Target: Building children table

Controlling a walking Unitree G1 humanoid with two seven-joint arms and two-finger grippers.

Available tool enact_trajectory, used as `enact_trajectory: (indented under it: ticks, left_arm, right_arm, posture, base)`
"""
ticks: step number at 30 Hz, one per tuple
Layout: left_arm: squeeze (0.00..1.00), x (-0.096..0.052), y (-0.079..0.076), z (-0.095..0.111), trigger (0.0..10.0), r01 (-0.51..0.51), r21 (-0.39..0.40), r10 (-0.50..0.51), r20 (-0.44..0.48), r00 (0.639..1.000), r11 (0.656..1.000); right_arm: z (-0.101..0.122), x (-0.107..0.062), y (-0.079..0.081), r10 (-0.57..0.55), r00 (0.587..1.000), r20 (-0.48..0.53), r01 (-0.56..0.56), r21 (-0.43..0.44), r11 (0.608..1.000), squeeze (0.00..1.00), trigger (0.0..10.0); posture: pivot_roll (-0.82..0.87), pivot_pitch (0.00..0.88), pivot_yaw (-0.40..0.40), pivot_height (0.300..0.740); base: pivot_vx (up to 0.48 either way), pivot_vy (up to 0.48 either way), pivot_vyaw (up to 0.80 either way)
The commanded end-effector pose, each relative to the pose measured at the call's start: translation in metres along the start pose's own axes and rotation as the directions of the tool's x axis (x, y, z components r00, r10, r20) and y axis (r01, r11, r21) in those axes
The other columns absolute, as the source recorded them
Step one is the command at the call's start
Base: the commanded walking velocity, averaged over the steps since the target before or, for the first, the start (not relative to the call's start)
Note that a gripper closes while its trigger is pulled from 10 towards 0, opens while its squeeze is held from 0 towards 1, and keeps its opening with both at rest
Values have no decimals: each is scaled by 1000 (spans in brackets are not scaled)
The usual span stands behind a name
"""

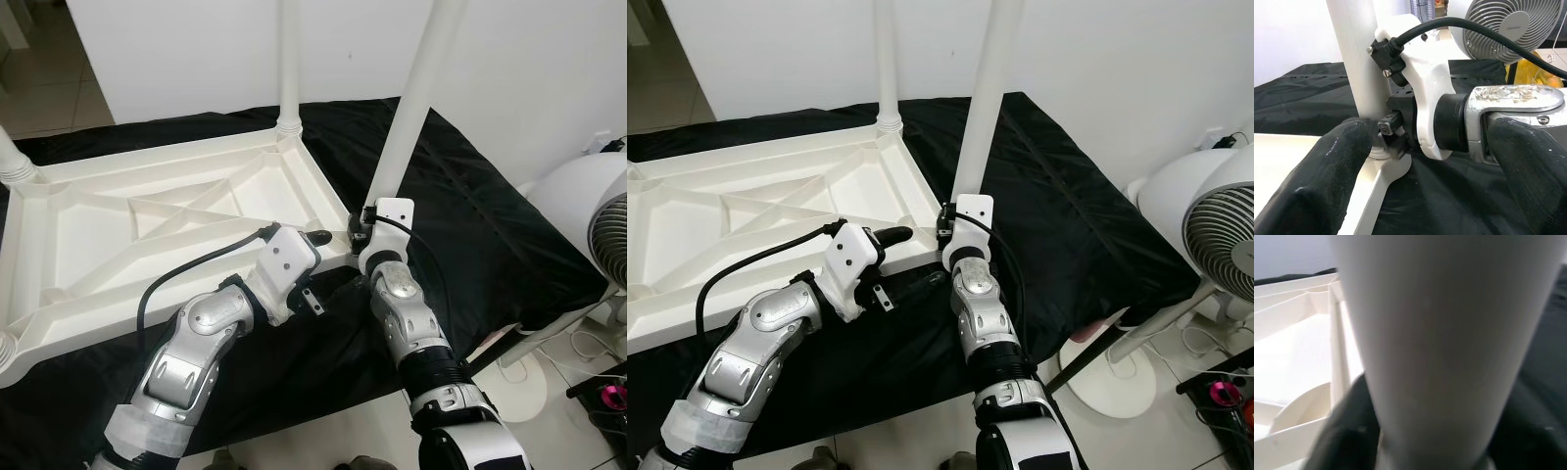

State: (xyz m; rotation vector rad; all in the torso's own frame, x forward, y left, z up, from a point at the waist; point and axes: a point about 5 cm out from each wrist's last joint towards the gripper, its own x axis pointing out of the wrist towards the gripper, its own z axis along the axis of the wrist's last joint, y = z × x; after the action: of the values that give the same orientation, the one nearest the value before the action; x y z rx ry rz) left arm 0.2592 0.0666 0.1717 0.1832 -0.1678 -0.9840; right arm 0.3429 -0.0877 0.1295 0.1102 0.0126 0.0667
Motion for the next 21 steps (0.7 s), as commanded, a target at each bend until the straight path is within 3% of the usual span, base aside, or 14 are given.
enact_trajectory:
  ticks: [1,5,12,13,18,21]
  left_arm:
    - [0,-2,1,-1,10000,-42,-3,42,-6,999,999]
    - [0,-1,-1,-1,10000,-42,-6,42,-3,999,999]
    - [0,-2,-2,-1,10000,-42,-7,42,-5,999,999]
    - [0,-3,-1,-1,10000,-43,-6,43,-6,999,999]
    - [0,-3,-1,-2,10000,-43,-3,43,-9,999,999]
    - [0,-2,-1,-2,10000,-37,2,37,-11,999,999]
  right_arm:
    - [-8,-3,2,16,999,-38,-15,23,1000,1000,10000]
    - [2,-12,-2,132,991,28,-133,50,990,1000,10000]
    - [1,-26,-17,212,976,44,-212,9,977,1000,10000]
    - [0,-30,-22,258,965,38,-258,-9,966,0,10000]
    - [-2,-37,-43,390,921,10,-386,-115,915,0,10000]
    - [1,-32,-56,435,900,-5,-429,-173,886,0,10000]
  posture:
    - [-38,0,-14,740]
    - [-41,0,-23,740]
    - [-40,0,-26,740]
    - [-40,0,-26,740]
    - [-42,0,-22,740]
    - [-50,0,-16,740]
  base:
    - [0,0,0]
    - [0,0,0]
    - [0,0,0]
    - [0,0,0]
    - [0,0,0]
    - [0,0,0]
